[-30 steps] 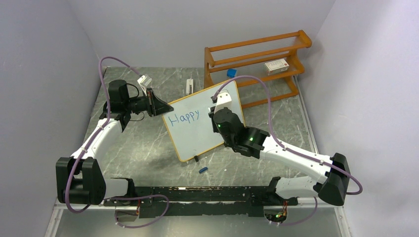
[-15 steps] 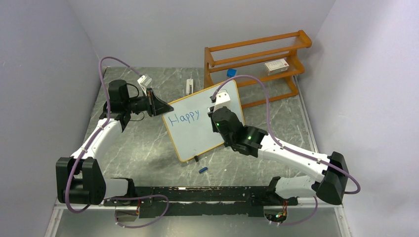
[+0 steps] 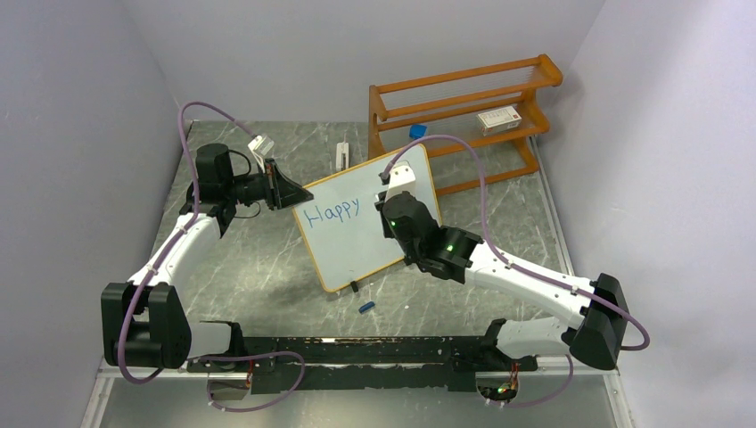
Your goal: Write a sentence on the whiteboard
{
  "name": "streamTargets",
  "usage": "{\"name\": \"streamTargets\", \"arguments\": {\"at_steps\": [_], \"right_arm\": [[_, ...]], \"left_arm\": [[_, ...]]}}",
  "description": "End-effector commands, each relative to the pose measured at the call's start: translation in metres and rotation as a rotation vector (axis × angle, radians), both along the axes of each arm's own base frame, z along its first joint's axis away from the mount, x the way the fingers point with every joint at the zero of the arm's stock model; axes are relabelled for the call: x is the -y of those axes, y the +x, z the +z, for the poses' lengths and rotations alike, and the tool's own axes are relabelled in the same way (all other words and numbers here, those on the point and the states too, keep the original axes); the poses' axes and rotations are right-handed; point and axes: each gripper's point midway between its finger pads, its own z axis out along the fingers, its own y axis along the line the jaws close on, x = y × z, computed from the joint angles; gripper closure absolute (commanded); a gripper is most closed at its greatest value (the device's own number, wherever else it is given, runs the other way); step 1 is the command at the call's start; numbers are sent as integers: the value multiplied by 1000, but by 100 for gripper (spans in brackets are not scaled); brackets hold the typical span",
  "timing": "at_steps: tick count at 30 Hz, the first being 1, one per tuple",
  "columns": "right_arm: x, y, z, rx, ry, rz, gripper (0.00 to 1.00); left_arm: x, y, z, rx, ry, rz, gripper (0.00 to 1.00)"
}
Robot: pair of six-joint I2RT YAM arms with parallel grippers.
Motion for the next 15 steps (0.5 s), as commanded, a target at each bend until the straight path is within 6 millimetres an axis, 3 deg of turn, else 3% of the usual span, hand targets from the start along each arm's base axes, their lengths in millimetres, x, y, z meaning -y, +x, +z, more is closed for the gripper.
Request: {"name": "streamTargets", "arguments": {"at_steps": [1, 15], "right_arm": [[-2, 6, 5, 26, 22, -5, 100], [-10, 4, 7, 22, 31, 35, 100]], "left_arm": [[7, -6, -13, -29, 20, -35, 95], [7, -6, -13, -27, 22, -34, 95]]}}
